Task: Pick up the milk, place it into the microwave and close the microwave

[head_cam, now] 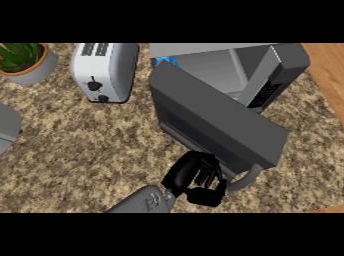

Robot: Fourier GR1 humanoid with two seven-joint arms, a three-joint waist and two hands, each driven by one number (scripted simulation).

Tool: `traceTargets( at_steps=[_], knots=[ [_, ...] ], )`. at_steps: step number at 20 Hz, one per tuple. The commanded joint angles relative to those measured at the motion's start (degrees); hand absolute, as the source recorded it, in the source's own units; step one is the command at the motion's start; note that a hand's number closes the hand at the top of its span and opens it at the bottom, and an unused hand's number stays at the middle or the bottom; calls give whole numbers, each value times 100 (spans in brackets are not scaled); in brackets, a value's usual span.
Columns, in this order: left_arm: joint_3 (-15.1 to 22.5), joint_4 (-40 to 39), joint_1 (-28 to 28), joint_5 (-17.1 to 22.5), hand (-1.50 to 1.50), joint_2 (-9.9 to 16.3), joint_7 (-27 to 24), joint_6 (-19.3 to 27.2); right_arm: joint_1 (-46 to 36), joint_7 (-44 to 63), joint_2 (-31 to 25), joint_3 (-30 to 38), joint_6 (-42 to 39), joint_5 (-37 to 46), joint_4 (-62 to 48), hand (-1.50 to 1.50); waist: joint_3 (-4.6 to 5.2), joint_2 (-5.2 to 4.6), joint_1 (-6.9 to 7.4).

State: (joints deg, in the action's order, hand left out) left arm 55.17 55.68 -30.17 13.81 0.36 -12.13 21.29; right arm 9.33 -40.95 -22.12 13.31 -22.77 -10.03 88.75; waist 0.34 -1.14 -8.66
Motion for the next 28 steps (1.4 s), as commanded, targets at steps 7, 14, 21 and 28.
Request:
traceTargets(
  at_steps=[7, 14, 21, 28],
  knots=[
    [-416, 246, -569, 1031, 150, -35, -755, 1143, -286, 332, -385, -46, -482, -528, 433, -150, 40, -111, -382],
    [-713, 11, -1032, 1843, 150, -35, -931, 1242, -316, 697, -629, -111, -706, -831, 647, -150, 23, -206, -679],
    [-1055, -508, -1615, 2372, 150, -36, -1073, 1250, -624, 954, -824, -58, -733, -1067, 771, -150, 11, -288, -787],
    [-1337, -957, -2096, 2813, 150, -36, -1293, 1156, -812, 1203, -1088, 102, -796, -1290, 710, -150, 10, -377, -923]
  ],
)
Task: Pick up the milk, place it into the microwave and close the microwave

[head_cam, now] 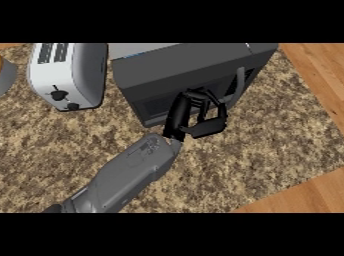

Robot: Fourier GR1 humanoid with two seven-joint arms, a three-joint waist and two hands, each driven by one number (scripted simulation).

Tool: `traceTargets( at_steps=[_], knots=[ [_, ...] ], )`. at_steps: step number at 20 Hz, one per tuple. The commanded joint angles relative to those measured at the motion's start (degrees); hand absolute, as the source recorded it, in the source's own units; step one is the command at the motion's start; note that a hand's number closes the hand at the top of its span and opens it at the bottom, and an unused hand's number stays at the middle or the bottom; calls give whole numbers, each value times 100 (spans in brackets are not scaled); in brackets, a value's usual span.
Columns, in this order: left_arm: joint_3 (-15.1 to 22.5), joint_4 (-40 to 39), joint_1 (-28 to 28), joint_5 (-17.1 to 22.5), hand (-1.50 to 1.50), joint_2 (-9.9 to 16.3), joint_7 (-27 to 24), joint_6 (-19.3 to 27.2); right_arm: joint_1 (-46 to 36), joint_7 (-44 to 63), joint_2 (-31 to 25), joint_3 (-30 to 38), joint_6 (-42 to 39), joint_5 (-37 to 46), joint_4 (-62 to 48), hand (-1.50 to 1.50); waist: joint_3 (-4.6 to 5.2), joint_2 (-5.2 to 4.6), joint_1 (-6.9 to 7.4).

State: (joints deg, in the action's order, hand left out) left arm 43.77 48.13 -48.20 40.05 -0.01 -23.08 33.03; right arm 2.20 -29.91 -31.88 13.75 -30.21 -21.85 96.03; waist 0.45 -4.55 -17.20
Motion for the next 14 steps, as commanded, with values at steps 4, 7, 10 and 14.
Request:
traceTargets(
  at_steps=[4, 7, 10, 14],
  knots=[
    [-347, -268, -421, 465, 150, 1, -440, -106, -268, 154, -177, 170, -26, -240, -118, -150, -6, -64, -27],
    [-316, -354, -469, 568, 150, 1, -577, -175, -256, 189, -197, 165, -120, -360, -151, -150, -16, -58, -77],
    [-301, -413, -507, 672, 150, 1, -699, -136, -304, 244, -339, 223, -166, -357, -182, -150, -17, -69, -146],
    [-290, -475, -532, 830, 150, 1, -832, -253, -475, 288, -400, 312, -146, -477, -260, -150, -20, -110, -102]
  ],
)
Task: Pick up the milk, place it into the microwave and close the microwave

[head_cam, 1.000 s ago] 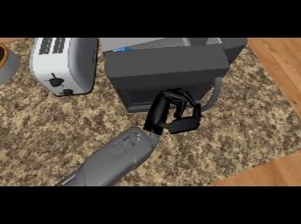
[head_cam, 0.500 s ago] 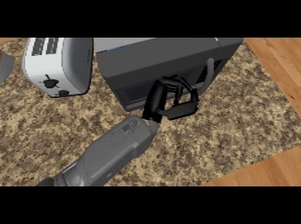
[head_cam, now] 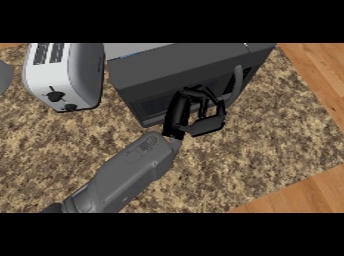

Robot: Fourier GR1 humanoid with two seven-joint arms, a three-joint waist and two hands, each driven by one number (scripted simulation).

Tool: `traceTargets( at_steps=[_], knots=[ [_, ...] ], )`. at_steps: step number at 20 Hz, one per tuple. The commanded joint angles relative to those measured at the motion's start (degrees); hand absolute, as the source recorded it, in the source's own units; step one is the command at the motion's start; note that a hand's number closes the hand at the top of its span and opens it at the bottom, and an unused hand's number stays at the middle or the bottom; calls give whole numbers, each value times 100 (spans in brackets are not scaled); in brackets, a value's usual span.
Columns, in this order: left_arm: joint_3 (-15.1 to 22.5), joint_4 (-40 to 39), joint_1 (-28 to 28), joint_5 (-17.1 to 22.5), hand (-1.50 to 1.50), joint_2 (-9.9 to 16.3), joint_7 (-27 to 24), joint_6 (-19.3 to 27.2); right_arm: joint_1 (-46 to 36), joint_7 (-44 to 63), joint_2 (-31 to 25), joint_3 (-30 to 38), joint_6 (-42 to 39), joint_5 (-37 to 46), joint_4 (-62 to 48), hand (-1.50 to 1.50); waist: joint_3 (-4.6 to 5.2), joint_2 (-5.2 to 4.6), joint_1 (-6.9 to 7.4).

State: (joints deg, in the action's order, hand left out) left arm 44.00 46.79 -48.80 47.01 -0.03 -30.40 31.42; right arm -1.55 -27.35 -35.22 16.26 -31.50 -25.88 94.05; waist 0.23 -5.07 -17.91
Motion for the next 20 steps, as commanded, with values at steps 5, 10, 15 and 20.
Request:
traceTargets(
  at_steps=[5, 10, 15, 20],
  knots=[
    [-253, -452, -484, 275, 150, 3, -277, -66, -210, 110, -230, 170, -45, -132, -177, -150, -4, -72, -61],
    [-225, -481, -547, 448, 150, 3, -427, -132, -380, 176, -391, 301, -24, -176, -321, -150, -3, -77, -16],
    [-164, -585, -626, 563, 150, 3, -492, -156, -491, 159, -553, 427, -60, -180, -397, -150, -16, -65, -59],
    [-73, -589, -636, 687, 150, 3, -631, -142, -643, 207, -775, 497, -124, -148, -519, -150, -9, -93, -52]
  ],
)
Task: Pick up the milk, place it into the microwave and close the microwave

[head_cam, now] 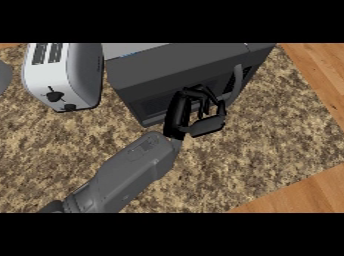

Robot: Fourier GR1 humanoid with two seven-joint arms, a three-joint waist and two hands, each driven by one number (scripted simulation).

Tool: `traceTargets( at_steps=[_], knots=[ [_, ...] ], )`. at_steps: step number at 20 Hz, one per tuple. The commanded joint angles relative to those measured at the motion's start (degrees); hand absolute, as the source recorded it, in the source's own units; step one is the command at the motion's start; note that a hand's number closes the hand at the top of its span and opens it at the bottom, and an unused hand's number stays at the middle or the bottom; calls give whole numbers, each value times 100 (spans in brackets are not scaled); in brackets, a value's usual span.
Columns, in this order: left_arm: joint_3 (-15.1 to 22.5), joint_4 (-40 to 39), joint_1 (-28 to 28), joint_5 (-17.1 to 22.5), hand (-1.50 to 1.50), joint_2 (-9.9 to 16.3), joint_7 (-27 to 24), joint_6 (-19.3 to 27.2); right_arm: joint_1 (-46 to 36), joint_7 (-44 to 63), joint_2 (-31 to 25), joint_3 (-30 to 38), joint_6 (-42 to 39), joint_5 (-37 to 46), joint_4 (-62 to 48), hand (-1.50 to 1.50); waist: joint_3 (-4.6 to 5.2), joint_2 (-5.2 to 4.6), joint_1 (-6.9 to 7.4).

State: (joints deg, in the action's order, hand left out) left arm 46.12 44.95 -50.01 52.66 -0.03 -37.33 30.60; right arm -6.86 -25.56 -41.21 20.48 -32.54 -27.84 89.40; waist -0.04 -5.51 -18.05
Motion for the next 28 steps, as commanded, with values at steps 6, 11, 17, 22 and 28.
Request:
traceTargets(
  at_steps=[6, 11, 17, 22, 28],
  knots=[
    [-254, -494, -500, 294, 150, 3, -46, -30, -179, -45, -377, 221, -39, 189, -239, -150, -2, -67, -41],
    [-176, -490, -609, 364, 150, 3, -161, -40, -246, -46, -468, 222, -204, 121, -470, -150, -15, -94, 3],
    [-81, -508, -643, 504, 150, 3, -239, -14, -366, -78, -361, 250, -315, -164, -786, -150, -31, -108, 22],
    [-36, -538, -661, 606, 150, 3, -335, -59, -452, -8, -456, 269, -422, -285, -944, -150, -23, -131, 8],
    [68, -567, -681, 705, 150, 3, -473, -112, -652, 50, -540, 306, -453, -398, -1163, -150, -17, -146, 120]
  ],
)
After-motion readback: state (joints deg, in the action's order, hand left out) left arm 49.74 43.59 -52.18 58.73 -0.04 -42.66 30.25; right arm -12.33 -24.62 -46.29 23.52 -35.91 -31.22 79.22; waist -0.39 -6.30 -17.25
